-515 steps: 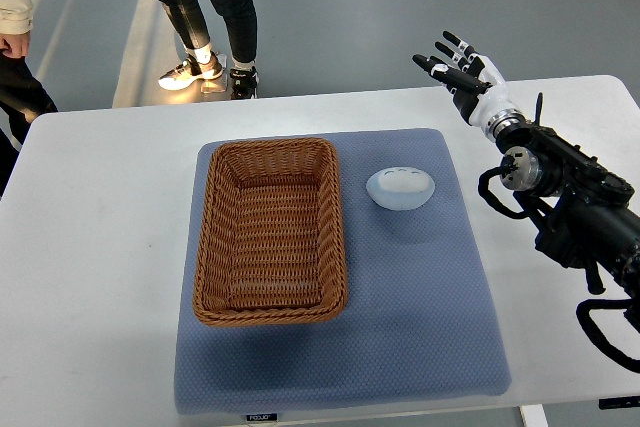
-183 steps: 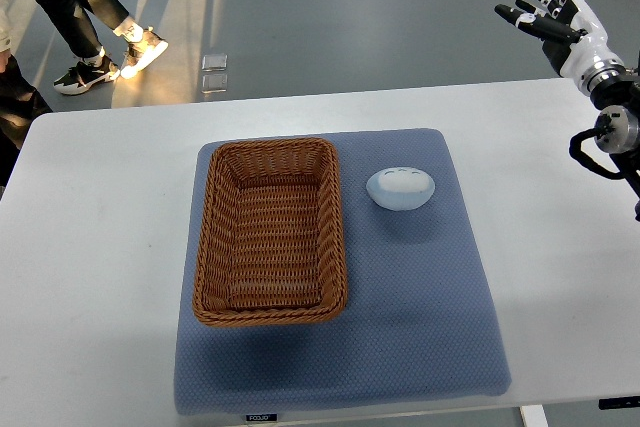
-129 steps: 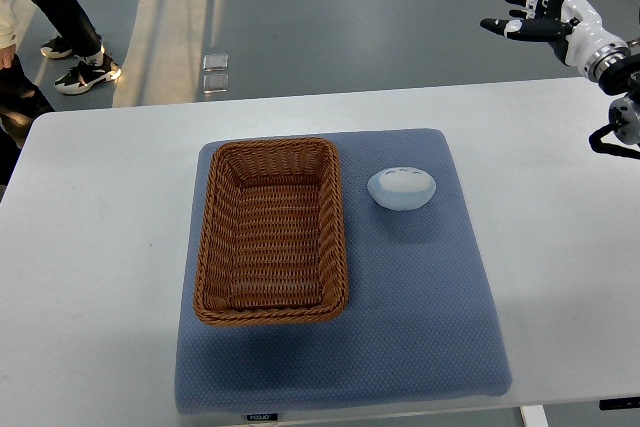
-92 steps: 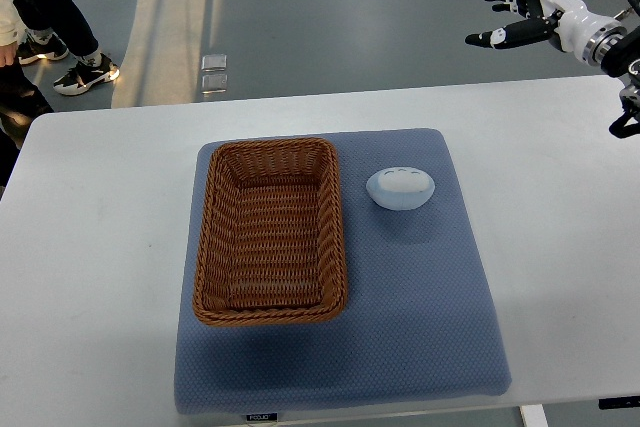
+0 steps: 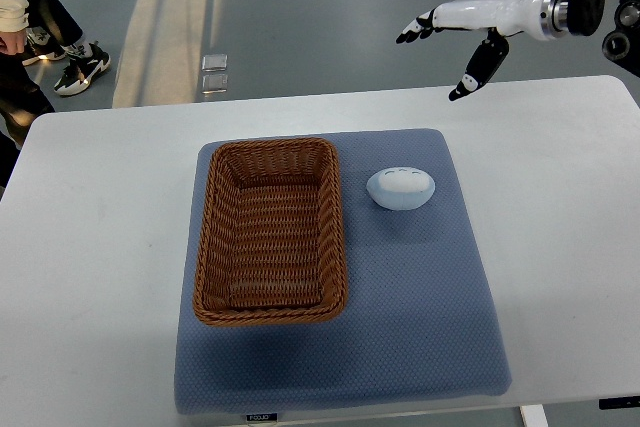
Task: Place blue toy in brown basket
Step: 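Lower the right hand onto the pale blue plush toy and close fingers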
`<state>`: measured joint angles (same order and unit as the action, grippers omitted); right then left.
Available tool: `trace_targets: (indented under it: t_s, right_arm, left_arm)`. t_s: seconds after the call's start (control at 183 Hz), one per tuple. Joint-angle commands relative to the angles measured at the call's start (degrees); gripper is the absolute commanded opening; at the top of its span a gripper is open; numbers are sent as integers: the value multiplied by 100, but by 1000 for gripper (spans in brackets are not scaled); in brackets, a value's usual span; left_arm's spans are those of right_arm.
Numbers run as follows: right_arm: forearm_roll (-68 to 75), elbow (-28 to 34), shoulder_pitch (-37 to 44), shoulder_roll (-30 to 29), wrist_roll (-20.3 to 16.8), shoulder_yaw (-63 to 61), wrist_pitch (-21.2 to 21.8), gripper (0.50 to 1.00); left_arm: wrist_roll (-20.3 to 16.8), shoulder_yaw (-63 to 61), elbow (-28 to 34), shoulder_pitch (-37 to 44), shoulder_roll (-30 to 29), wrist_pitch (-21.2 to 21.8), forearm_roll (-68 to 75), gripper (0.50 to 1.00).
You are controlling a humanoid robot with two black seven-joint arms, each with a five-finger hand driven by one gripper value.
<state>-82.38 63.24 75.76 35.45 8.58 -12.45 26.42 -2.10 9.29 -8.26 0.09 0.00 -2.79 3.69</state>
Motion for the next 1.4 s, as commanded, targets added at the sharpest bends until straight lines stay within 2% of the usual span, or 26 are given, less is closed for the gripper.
trace_targets:
  t_s: [0.0,0.137,0.372,0.623,0.82,1.055,1.393]
  right_arm:
    - [-76,338,167,-64,-374,480,100,907]
    - [-59,338,168,-266,-752,700,170,907]
    - [21,285,-87,-363,-946,700,197,907]
    - [969,276,-439,-530,-1912,691,135,903]
    - [1646,268,-465,-723,-2009,674,109,899]
    - [1629,-207,-817,-1057,-2009,630,-173,893]
    - [1480,-216,-984,-1180,-1939,630,-436,901]
  left_arm:
    - [-1,3,0,0,0,-2,0,1000]
    - [-1,-6,0,0,0,-2,0,1000]
    - [-1,3,0,0,0,-2,0,1000]
    - [-1,3,0,0,0,-2,0,1000]
    - [-1,-6,0,0,0,-2,0,1000]
    - [-1,3,0,0,0,-2,0,1000]
    - [-1,3,0,0,0,-2,0,1000]
